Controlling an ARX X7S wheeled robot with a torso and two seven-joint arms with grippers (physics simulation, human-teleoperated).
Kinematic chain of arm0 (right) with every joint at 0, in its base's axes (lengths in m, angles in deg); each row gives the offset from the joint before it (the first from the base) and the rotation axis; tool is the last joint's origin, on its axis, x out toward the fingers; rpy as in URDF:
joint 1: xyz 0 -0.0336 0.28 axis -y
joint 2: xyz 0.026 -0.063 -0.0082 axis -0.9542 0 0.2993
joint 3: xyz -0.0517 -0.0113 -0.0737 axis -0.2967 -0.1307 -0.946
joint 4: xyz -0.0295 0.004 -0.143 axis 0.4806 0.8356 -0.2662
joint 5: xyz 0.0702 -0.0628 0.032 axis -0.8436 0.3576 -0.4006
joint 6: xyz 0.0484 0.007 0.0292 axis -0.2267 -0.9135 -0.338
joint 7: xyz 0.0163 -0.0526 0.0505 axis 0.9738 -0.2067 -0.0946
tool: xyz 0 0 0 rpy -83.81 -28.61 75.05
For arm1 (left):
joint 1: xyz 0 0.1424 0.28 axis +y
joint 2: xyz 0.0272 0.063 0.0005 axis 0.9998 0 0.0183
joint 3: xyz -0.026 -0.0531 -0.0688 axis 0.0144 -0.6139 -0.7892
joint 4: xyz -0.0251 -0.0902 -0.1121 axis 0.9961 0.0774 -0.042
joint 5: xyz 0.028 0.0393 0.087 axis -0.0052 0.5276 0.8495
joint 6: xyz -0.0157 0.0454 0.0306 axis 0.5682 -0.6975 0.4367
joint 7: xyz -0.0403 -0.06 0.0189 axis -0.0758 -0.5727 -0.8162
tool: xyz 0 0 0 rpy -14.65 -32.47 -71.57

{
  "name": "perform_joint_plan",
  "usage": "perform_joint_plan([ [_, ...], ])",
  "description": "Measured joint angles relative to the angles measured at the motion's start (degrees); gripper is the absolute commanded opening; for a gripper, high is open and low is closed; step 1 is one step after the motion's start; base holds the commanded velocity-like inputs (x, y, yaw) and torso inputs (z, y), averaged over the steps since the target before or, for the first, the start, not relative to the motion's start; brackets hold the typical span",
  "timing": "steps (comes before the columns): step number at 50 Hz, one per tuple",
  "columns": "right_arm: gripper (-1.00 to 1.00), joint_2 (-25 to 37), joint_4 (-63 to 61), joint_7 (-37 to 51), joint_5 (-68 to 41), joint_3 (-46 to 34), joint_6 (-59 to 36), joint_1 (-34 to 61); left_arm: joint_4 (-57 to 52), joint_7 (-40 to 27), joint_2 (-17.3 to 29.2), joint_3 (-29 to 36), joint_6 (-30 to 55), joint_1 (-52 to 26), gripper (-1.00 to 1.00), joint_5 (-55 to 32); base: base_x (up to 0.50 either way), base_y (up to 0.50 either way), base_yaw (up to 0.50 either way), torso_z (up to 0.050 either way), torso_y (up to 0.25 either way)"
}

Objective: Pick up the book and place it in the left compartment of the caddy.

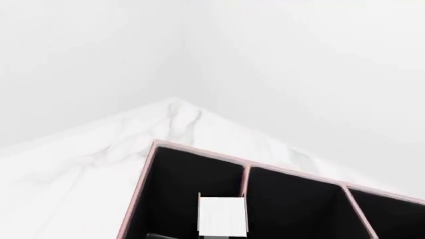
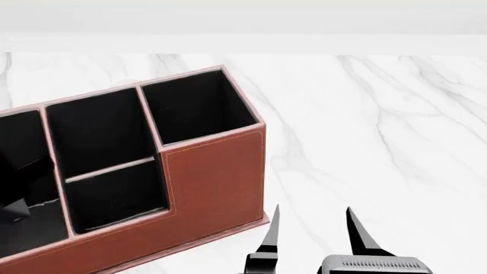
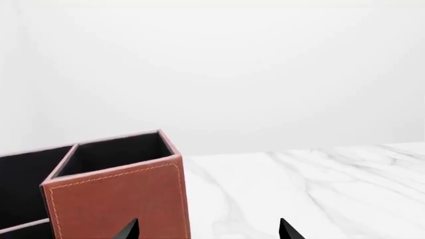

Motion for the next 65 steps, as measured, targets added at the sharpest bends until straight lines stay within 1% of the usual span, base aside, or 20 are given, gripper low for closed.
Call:
perform_joint_plan([
  [12,1.0,0.1,0.3,0.1,-0.1,-0.2,0.2,0.0,6.5,3.7,-0.6,2.6,-0.7,-1.7,-1.0,5.0,0.0,0.0,0.0,0.0,0.002],
  [26,1.0,0.3,0.4,0.3,-0.3,-0.5,0.3,0.1,12.4,6.2,-1.2,4.1,-2.2,-2.5,-1.0,8.9,0.0,0.0,0.0,0.0,0.001],
  [65,1.0,0.5,1.4,0.5,-0.7,-1.1,1.0,0.3,28.0,12.3,-3.8,7.4,-6.8,-3.9,-1.0,15.6,0.0,0.0,0.0,0.0,0.001],
])
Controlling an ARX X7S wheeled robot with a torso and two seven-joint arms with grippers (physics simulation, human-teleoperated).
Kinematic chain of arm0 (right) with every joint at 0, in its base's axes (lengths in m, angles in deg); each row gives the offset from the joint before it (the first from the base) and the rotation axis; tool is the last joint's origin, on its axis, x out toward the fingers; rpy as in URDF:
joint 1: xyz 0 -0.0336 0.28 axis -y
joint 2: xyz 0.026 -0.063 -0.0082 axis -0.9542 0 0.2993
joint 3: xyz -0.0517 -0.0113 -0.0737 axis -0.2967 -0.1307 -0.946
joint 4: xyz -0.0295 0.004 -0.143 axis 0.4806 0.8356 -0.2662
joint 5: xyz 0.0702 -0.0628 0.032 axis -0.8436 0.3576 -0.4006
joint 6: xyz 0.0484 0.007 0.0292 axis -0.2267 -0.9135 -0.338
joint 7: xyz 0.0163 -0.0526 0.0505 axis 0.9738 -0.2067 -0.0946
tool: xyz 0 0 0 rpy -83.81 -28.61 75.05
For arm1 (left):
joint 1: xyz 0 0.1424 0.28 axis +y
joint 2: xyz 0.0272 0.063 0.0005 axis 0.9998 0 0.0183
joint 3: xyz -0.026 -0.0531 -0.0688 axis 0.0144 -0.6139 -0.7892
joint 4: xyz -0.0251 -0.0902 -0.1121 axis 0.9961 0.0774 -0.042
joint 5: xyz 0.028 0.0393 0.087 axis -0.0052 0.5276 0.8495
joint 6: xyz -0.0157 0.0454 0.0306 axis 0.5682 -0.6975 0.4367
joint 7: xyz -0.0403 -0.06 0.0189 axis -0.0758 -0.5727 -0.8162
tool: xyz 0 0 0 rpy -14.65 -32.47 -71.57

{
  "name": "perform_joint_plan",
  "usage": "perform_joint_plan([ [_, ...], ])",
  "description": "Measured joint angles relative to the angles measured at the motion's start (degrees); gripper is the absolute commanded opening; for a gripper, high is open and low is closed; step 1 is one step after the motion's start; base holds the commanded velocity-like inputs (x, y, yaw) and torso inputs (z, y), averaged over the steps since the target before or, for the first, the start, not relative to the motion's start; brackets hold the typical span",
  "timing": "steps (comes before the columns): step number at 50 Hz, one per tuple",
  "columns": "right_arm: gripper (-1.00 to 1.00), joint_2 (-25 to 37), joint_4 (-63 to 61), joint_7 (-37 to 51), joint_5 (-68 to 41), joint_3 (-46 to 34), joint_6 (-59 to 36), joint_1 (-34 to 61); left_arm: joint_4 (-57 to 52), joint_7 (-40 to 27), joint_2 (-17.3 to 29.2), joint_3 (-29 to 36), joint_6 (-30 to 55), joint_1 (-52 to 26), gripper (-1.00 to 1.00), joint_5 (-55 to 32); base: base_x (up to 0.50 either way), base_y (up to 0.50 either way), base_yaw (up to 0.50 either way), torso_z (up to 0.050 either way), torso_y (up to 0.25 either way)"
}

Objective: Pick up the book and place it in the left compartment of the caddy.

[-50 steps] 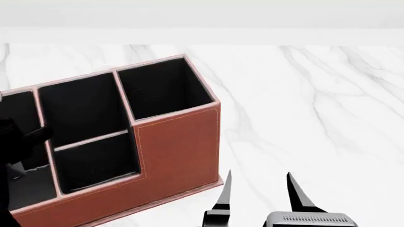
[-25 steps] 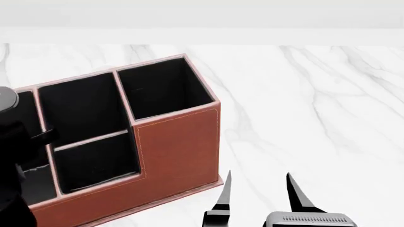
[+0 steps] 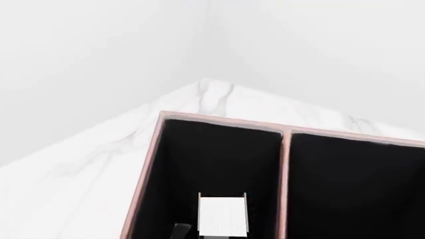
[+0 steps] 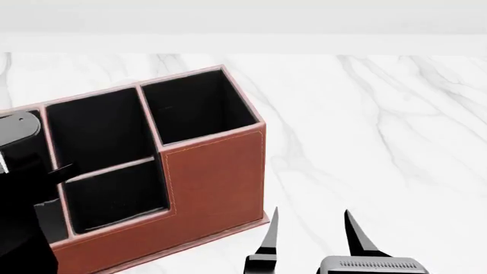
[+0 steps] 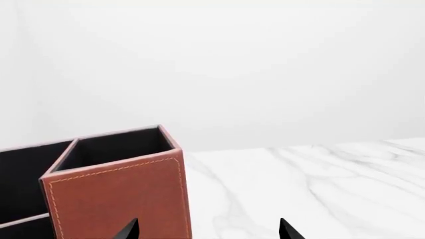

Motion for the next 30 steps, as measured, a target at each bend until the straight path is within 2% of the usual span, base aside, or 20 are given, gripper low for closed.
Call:
perform_joint_plan([
  [30,1.0,0.3,0.5,0.2,-0.4,-0.4,0.3,0.2,5.7,3.5,1.5,2.3,0.2,-3.0,-1.0,3.0,0.0,0.0,0.0,0.0,0.001],
])
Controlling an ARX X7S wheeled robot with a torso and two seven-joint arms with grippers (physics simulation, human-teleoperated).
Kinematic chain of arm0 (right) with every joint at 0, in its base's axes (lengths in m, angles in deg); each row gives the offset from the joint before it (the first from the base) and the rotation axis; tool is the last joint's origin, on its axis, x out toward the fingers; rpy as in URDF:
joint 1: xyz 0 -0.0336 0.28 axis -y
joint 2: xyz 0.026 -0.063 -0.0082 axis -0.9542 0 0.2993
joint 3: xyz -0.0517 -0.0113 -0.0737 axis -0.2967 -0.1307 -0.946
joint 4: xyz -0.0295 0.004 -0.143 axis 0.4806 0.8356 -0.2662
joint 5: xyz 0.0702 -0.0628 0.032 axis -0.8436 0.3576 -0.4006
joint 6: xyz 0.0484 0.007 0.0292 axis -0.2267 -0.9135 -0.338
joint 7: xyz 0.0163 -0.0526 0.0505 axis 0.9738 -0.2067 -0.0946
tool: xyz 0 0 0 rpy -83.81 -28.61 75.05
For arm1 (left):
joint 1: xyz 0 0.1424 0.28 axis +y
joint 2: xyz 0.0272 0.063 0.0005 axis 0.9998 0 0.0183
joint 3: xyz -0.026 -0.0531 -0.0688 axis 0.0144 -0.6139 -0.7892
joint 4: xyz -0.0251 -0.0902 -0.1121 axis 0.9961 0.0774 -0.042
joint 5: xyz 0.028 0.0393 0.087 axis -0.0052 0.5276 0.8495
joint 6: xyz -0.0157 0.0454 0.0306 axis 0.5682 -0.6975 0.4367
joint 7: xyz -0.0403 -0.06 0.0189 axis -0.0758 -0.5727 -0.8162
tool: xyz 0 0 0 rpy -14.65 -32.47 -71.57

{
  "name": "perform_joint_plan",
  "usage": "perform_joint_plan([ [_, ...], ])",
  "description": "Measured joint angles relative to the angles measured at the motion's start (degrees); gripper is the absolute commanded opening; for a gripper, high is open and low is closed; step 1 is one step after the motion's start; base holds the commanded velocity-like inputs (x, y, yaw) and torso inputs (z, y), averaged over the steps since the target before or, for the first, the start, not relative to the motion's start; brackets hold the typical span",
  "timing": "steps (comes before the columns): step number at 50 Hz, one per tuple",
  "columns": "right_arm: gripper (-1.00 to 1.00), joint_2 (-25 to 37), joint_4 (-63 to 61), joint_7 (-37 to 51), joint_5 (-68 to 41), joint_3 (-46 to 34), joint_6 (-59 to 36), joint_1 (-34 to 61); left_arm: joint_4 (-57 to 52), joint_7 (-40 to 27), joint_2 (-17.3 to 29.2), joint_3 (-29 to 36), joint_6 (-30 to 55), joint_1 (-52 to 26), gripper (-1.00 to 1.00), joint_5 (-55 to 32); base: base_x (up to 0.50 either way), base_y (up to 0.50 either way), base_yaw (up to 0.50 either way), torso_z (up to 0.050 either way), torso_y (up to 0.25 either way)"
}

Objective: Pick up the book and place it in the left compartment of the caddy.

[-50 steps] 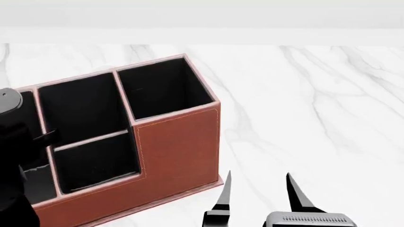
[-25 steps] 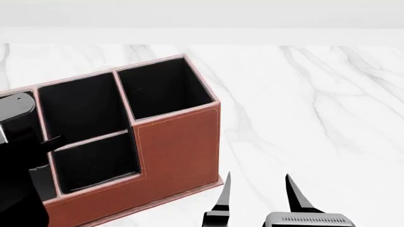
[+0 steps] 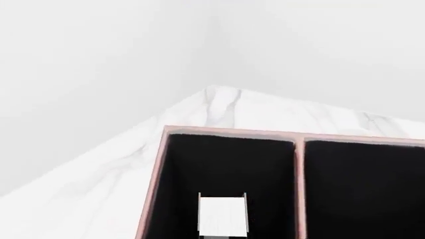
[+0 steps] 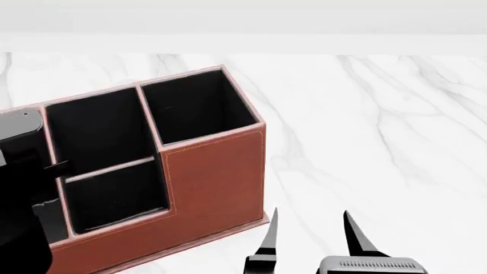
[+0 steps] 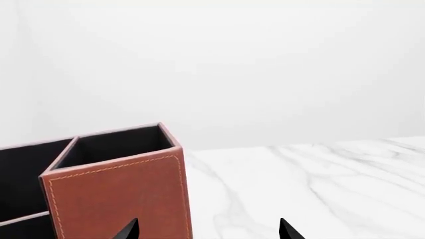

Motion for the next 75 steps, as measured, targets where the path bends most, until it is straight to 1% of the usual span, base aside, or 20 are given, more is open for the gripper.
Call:
perform_joint_plan([
  [12,1.0,0.2,-0.2,0.2,-0.1,-0.2,0.1,-0.1,2.5,2.9,0.7,2.4,0.6,-1.2,-1.0,1.2,0.0,0.0,0.0,0.001,0.002],
  [27,1.0,0.3,-0.1,0.3,-0.2,-0.4,0.3,-0.2,8.0,7.1,0.3,5.4,-0.3,-4.0,-1.0,3.5,0.0,0.0,0.0,0.0,0.001],
  [56,1.0,0.6,0.2,0.6,-0.4,-0.9,0.6,0.0,18.1,10.0,-1.2,6.2,-3.7,-6.6,-1.0,6.1,0.0,0.0,0.0,0.0,0.001],
  [75,1.0,0.7,0.5,0.7,-0.5,-1.2,0.7,0.2,25.7,13.3,-3.1,7.1,-6.7,-9.5,-1.0,7.6,0.0,0.0,0.0,0.0,0.002],
])
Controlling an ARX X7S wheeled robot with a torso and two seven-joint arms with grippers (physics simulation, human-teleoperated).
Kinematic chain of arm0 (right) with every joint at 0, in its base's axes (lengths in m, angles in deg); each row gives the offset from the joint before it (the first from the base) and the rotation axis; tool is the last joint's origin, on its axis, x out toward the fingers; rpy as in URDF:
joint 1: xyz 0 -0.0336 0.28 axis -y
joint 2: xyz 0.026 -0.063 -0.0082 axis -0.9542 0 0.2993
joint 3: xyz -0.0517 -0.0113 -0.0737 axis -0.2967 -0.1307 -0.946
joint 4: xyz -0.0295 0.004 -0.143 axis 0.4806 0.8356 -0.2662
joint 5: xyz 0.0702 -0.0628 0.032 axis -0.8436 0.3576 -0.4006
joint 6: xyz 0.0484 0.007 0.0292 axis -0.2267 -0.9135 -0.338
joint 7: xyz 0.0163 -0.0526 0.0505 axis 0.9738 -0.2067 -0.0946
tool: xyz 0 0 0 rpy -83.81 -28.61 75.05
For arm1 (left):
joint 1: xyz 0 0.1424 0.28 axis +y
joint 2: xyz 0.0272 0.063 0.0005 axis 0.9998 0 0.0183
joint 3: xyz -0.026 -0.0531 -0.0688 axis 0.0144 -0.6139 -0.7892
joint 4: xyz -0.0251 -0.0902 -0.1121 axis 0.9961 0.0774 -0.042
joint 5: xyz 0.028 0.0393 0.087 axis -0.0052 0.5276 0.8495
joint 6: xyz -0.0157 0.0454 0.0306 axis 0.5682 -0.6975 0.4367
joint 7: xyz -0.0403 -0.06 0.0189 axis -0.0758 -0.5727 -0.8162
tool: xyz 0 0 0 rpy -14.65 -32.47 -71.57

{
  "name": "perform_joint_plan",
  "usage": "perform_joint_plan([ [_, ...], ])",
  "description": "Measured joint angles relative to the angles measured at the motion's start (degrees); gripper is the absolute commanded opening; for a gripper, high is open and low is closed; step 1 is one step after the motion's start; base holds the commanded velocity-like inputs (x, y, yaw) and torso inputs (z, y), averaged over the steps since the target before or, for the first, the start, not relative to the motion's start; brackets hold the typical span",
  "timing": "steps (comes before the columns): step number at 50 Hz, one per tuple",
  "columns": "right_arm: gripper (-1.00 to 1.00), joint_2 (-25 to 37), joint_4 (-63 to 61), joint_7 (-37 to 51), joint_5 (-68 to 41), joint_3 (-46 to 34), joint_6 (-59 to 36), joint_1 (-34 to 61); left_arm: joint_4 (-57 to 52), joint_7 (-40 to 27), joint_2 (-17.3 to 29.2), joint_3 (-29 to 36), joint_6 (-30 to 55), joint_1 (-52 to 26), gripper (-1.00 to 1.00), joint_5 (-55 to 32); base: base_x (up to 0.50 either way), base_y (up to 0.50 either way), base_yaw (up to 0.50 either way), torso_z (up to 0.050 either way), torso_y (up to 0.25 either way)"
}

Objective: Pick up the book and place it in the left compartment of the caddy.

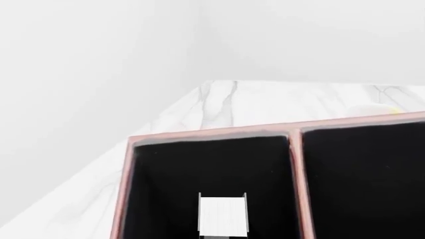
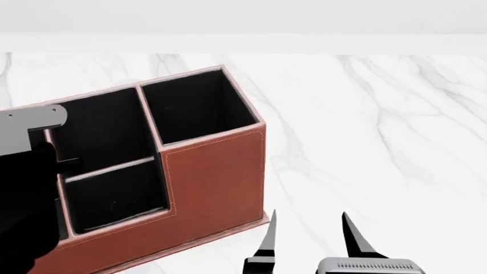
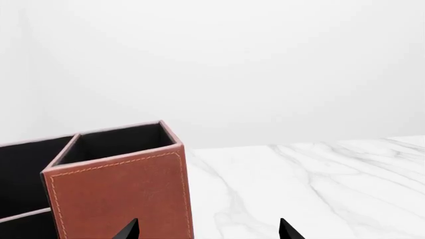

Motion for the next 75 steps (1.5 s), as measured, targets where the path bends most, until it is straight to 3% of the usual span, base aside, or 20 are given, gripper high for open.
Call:
perform_joint_plan([
  [75,1.0,0.6,0.4,0.7,-0.5,-1.0,0.6,0.3,22.0,6.3,-5.0,-0.7,-9.9,-4.7,-1.0,2.3,0.0,0.0,0.0,0.0,0.002],
])
